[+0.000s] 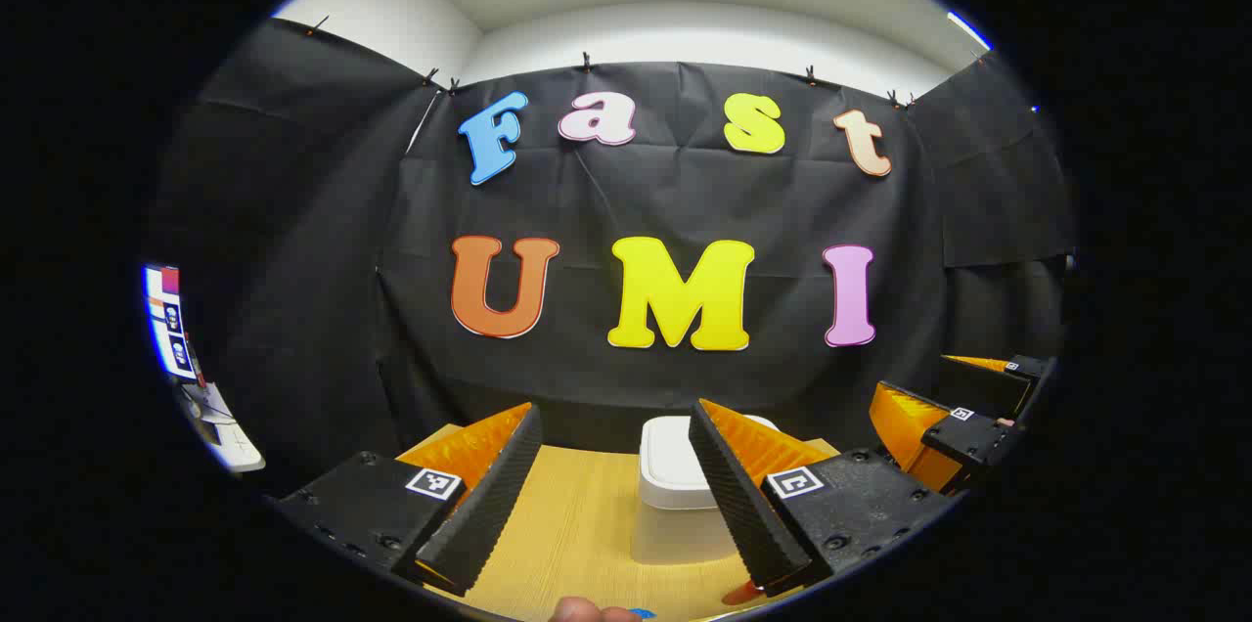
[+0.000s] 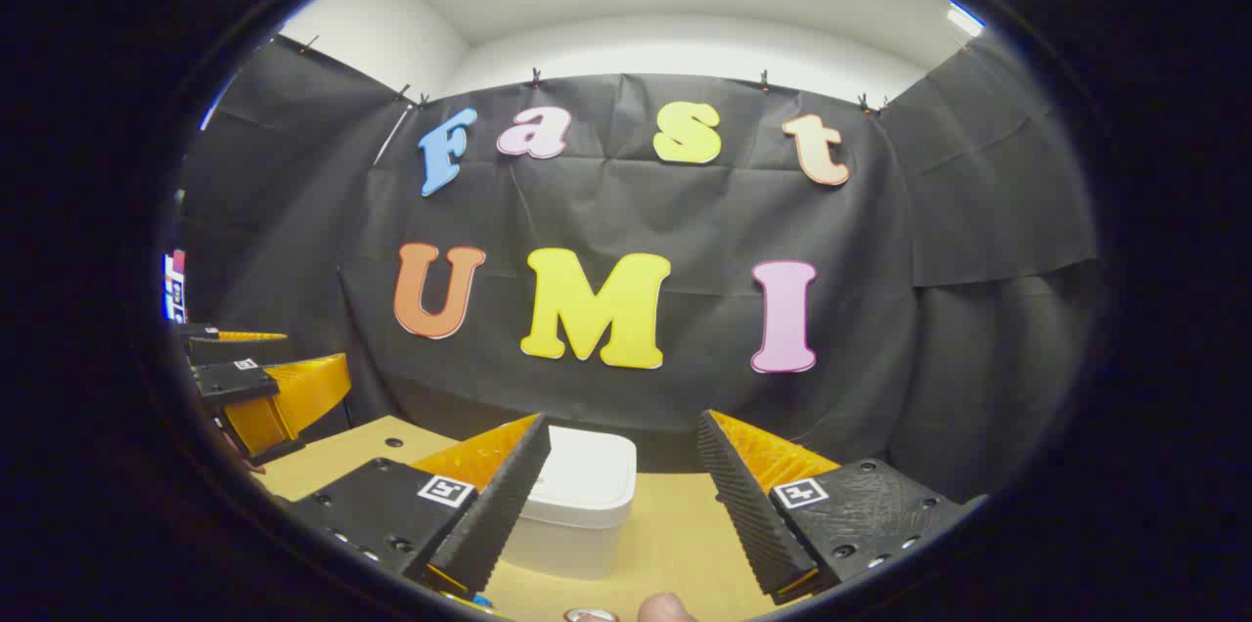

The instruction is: Press the lid of the desktop garbage bin to open it, pick up the crumpled paper on the desktop and throw it into the bin, then pick up the pop can on the desktop and drop it into the bin, and finally close the garbage bin lid.

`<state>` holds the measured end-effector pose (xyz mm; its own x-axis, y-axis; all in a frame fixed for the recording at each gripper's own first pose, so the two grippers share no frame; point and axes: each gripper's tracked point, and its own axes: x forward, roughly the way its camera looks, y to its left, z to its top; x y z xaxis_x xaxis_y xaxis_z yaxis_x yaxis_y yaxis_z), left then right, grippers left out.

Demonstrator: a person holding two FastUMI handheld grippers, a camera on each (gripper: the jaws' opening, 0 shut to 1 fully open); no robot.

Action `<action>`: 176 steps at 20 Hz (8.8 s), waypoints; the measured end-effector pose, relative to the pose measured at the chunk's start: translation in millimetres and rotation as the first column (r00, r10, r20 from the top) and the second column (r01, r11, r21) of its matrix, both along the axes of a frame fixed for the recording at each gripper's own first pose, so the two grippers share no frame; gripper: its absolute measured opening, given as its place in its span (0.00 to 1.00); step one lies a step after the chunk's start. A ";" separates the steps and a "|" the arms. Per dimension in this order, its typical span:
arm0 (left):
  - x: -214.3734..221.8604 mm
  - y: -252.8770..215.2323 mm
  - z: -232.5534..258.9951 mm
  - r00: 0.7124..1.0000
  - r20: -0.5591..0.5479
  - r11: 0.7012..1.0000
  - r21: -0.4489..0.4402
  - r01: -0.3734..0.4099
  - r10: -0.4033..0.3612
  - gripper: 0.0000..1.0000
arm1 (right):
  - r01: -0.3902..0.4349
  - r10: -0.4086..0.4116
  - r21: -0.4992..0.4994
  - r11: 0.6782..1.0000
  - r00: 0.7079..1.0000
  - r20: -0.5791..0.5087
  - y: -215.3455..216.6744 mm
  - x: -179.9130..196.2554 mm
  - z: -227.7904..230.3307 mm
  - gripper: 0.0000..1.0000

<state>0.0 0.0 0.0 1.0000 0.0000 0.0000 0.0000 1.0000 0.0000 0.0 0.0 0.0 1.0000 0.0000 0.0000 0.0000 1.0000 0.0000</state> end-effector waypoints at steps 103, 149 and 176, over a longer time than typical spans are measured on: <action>-53.0 -36.2 -261.5 0.824 -0.553 0.993 -0.059 0.105 -0.120 0.99 | -0.133 0.124 0.004 0.991 0.912 -0.391 -34.5 -18.6 -152.4 0.96; -26.8 -31.9 -324.3 0.748 -0.657 0.995 -0.036 0.090 -0.092 0.37 | -0.116 0.088 0.004 0.993 0.730 -0.678 -51.4 -100.9 -287.5 0.96; -2.0 -9.9 -153.2 0.935 -0.350 0.998 -0.041 0.052 -0.063 0.36 | -0.089 0.130 0.097 0.991 0.543 -0.830 3.3 -63.0 -419.7 0.96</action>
<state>-2.0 -9.9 -153.2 0.9346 -0.0629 -0.3500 0.0517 0.9978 -0.0412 -63.0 3.3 -419.7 0.5428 0.1302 -0.8297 -0.0895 0.9913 0.0970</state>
